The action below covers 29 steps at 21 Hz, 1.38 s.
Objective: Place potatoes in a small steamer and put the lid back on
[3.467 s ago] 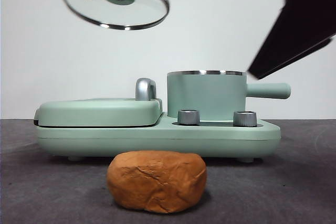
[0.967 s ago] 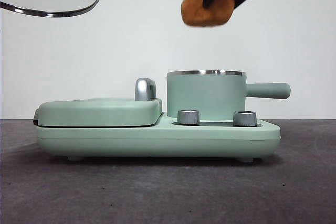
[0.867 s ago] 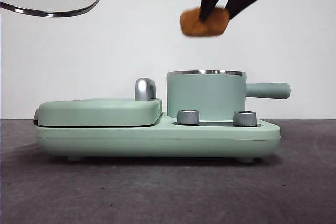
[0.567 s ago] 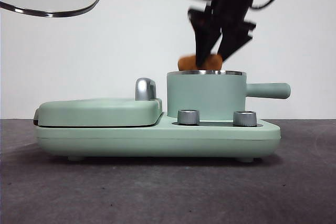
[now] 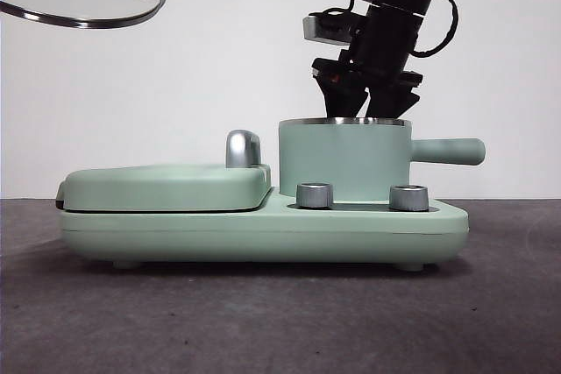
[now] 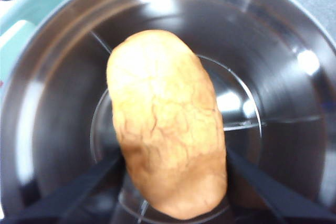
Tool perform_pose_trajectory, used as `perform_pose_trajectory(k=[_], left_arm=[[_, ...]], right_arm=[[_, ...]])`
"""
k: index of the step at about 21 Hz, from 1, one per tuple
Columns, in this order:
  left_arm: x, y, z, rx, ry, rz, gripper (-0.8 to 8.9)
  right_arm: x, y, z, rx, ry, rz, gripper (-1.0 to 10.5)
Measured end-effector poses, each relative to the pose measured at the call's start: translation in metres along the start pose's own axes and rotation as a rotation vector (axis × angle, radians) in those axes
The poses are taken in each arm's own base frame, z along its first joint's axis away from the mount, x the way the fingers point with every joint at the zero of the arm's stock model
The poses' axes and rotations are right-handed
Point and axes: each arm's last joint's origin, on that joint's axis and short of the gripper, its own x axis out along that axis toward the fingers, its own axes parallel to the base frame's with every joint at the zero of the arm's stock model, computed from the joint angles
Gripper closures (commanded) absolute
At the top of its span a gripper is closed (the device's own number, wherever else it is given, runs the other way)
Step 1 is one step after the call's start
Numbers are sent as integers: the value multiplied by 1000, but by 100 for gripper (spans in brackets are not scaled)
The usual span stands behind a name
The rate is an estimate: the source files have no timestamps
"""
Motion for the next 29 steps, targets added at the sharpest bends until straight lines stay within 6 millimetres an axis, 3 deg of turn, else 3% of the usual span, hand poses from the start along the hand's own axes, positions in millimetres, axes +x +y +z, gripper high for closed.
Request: perform_pose_trajectory(k=[5, 6, 9, 10, 12, 18, 29], left_arm=[[0, 0, 0, -24, 1, 0, 804], [1, 0, 0, -30, 3, 0, 804], [8, 1, -1, -41, 26, -1, 805], [10, 1, -1, -42, 33, -1, 805], [13, 2, -1, -44, 43, -1, 805], [26, 2, 7, -36, -15, -70, 805], [68, -8, 16, -1, -72, -165, 805]], right_arm=[[-10, -2, -1, 20, -2, -3, 581], [-26, -3, -1, 43, -24, 2, 588], [-103, -5, -7, 75, -167, 7, 671], [-123, -7, -13, 79, -230, 7, 671], [-147, -8, -39, 106, -269, -2, 670], [-185, 14, -114, 145, -444, -43, 670], [-206, 42, -191, 216, -567, -41, 671]])
